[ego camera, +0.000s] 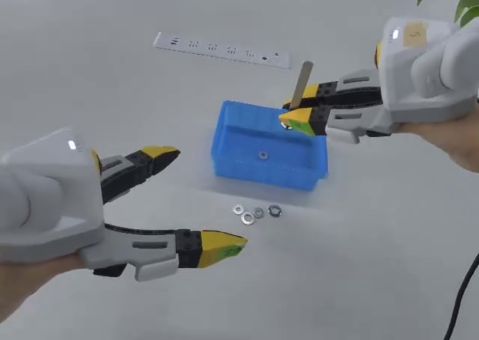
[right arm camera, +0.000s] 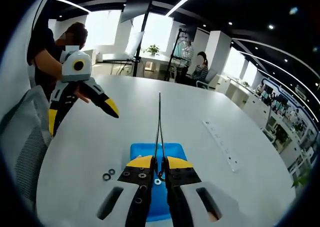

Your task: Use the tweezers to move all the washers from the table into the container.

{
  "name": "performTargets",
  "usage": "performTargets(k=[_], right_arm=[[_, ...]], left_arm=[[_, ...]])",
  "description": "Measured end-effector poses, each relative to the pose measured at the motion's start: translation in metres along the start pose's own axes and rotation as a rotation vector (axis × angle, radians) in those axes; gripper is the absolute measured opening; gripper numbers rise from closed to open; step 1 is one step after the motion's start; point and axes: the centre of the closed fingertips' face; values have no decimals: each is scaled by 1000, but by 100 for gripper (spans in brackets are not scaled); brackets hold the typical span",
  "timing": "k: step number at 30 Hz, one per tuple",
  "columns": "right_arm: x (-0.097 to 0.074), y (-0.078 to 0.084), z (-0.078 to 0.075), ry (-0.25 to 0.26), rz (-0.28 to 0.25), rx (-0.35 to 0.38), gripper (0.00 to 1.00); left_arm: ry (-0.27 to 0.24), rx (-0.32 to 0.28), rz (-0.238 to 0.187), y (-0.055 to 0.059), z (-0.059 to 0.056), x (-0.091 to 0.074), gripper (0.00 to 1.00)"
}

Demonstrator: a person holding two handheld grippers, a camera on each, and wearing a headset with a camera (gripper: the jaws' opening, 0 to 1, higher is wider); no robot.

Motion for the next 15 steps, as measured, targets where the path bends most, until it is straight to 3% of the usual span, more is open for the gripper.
performTargets(k=[6,10,15], right_arm=[[22,17,-12,1,-1,78,9],[38,33,-11,-11,23,113,9],[52,51,-6,-27,54,132,9]], left_arm=[[-19,47,2,-1,8,-6,99],[-21,67,-6,-3,11,-7,99],[-45,78,18,2,16,-8,99]])
Point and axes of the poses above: the centre of the closed fingertips' face, and the gripper's own axes: x roughly forward along the fingers, z roughly to its left, y roughly out of its underside
